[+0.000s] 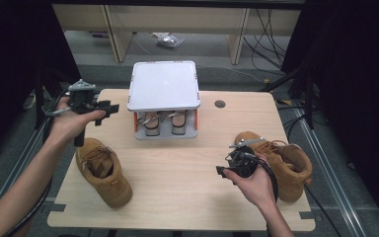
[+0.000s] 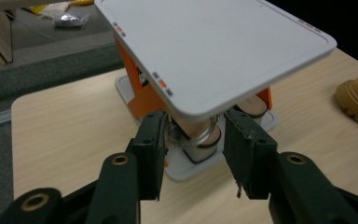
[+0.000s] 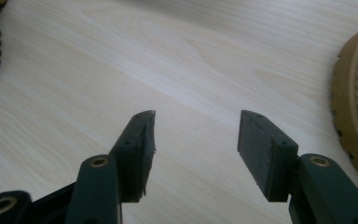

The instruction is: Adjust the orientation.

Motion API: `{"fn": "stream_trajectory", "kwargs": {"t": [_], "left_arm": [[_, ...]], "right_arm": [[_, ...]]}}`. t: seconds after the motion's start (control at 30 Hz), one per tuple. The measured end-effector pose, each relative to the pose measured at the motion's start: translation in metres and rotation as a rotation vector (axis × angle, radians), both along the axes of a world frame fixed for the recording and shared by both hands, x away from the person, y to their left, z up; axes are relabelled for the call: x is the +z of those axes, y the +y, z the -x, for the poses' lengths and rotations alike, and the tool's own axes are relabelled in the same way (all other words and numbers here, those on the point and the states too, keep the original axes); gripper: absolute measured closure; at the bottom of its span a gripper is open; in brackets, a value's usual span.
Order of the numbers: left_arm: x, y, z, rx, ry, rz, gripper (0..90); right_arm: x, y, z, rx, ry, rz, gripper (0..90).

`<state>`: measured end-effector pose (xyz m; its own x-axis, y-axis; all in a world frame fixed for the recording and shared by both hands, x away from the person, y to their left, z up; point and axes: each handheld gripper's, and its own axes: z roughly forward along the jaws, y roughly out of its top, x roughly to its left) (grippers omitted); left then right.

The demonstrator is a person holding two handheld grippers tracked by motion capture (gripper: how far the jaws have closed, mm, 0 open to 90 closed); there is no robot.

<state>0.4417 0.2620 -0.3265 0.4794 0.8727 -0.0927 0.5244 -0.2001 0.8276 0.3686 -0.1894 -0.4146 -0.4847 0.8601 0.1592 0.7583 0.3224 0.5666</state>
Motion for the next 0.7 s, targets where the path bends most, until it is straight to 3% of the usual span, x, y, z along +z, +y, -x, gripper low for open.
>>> {"fn": "stream_trajectory", "kwargs": {"t": [0.17,0.2,0.3,0.5,0.7], "left_arm": [[-0.006,0.016,0.028,0.003,0.019,0.017,55.4],[-0.007,0.019,0.033,0.008,0.027,0.021,55.0],[-0.013,0.024,0.046,0.004,0.042,0.004,54.6],[-0.025,0.022,0.063,-0.033,0.075,0.008,54.3],[-0.033,0.024,0.085,-0.033,0.106,-0.01,53.9]], "right_arm": [[-0.004,0.007,0.001,0.024,0.005,0.0,46.7],[-0.004,0.008,0.001,0.022,0.028,0.007,46.6],[-0.006,0.01,0.0,0.027,0.032,0.011,46.5],[-0.008,0.017,0.0,0.04,0.044,0.006,46.4],[-0.011,0.02,0.0,0.051,0.043,0.007,46.3]]}}
